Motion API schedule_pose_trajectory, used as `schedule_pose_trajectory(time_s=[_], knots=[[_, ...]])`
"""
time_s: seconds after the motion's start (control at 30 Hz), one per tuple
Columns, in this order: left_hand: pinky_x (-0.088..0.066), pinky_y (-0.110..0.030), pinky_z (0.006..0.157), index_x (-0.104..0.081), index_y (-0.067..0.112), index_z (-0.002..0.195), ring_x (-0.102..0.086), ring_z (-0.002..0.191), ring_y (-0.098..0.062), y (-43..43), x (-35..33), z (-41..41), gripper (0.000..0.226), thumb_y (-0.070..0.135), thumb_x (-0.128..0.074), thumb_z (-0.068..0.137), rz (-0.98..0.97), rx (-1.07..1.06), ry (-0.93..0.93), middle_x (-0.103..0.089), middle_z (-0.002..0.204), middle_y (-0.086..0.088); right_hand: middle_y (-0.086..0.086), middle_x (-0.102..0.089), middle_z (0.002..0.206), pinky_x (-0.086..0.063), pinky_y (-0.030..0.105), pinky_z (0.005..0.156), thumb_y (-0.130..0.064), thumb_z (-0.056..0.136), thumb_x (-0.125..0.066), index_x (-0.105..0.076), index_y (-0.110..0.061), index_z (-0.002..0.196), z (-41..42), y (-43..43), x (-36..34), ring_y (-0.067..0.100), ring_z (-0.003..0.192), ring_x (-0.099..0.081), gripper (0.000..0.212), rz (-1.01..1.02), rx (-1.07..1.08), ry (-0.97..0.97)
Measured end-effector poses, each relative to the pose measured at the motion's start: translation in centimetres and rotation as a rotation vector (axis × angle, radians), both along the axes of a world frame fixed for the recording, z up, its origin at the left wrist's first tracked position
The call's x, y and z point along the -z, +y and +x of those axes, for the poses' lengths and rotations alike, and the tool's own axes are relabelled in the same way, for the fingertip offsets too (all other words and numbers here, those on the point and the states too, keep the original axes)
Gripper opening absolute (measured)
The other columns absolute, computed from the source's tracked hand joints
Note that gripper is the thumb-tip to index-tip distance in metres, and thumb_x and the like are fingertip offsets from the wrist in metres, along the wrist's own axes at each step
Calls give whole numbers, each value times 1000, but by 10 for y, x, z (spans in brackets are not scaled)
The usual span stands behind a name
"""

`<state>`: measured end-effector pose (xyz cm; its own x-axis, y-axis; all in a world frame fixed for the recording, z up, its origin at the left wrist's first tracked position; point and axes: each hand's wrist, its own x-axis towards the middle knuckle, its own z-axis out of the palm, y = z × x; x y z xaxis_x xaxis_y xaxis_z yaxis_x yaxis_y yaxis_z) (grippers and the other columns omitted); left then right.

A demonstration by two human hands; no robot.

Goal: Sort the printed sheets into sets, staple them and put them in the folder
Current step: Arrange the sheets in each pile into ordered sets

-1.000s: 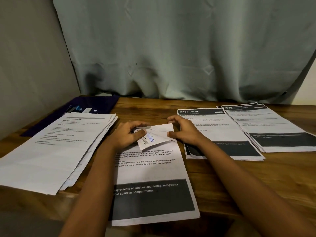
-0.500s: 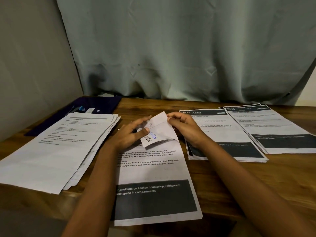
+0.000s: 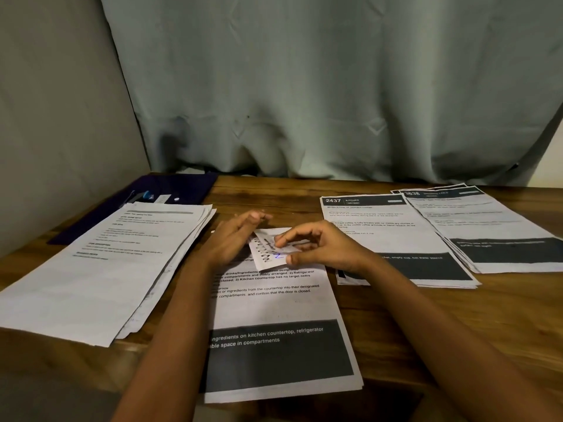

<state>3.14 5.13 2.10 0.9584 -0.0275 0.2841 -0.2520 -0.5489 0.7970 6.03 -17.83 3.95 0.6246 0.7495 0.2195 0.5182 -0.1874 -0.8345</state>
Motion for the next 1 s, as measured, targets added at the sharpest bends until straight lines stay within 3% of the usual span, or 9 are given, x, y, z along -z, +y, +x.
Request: schedule_pose_trajectory(time_s=[0.07, 0.2, 0.27, 0.37, 0.5, 0.63, 0.77, 0.9, 1.0], knots=[[-33, -45, 112, -63, 48, 112, -49, 125, -7, 3, 1, 2, 35, 63, -45, 86, 100, 18, -9, -58, 130, 15, -5, -68, 116, -47, 26, 99, -14, 78, -77, -72, -14, 107, -1, 0, -1, 5, 112, -59, 29, -37, -27, -16], [-22, -53, 115, -62, 58, 106, -55, 116, -14, 12, 3, 4, 32, 60, -49, 77, 269, 64, 64, -63, 118, 22, 1, -71, 110, -49, 33, 98, -16, 83, -71, -75, -18, 96, 0, -2, -3, 12, 109, -63, 14, 47, -28, 60], [-7, -48, 120, -60, 61, 105, -49, 124, -18, 15, 4, 4, 35, 66, -45, 74, 318, 61, 81, -61, 120, 25, -3, -71, 108, -49, 33, 98, -22, 89, -64, -72, -20, 100, 8, -2, -3, 8, 105, -63, 14, 110, 162, -6], [2, -39, 119, -57, 59, 112, -42, 131, -17, 17, 3, 5, 32, 57, -50, 81, 361, 50, 94, -56, 124, 27, -4, -64, 120, -41, 22, 95, -31, 94, -57, -63, -16, 120, 23, -5, -1, 7, 113, -57, 31, -66, 480, -224], [-10, -52, 118, -51, 59, 123, -27, 140, -30, 19, 1, 2, 38, 49, -59, 87, 362, 6, 131, -53, 125, 25, 8, -48, 141, -30, 37, 112, -37, 95, -52, -45, -12, 139, 36, -4, 10, 25, 131, -43, 51, -378, 504, -243], [-19, -55, 115, -47, 57, 128, -24, 141, -33, 18, -2, 0, 46, 43, -62, 86, 321, -23, 165, -55, 123, 12, 10, -47, 142, -25, 44, 115, -33, 98, -49, -40, -13, 141, 38, 5, 13, 26, 130, -44, 49, -409, 458, -240], [-32, -56, 108, -44, 63, 125, -38, 132, -36, 17, -1, 1, 49, 53, -59, 80, 314, -5, 174, -55, 109, 13, 7, -53, 138, -36, 27, 101, -26, 95, -54, -43, -14, 138, 41, 5, 15, 22, 124, -50, 45, -339, 445, -219], [-37, -57, 104, -42, 72, 120, -45, 127, -36, 17, 1, 2, 49, 63, -52, 72, 256, 20, 194, -59, 119, 6, 3, -57, 129, -38, 19, 89, -16, 88, -65, -49, -15, 132, 41, 5, 15, 16, 115, -54, 47, -222, 451, -250], [-30, -56, 110, -36, 73, 123, -34, 138, -32, 18, 2, 3, 57, 73, -49, 67, 220, 24, 206, -50, 140, 8, 3, -60, 119, -44, 20, 85, -8, 80, -72, -54, -16, 125, 40, 5, 14, 13, 105, -56, 49, -33, 432, -117]])
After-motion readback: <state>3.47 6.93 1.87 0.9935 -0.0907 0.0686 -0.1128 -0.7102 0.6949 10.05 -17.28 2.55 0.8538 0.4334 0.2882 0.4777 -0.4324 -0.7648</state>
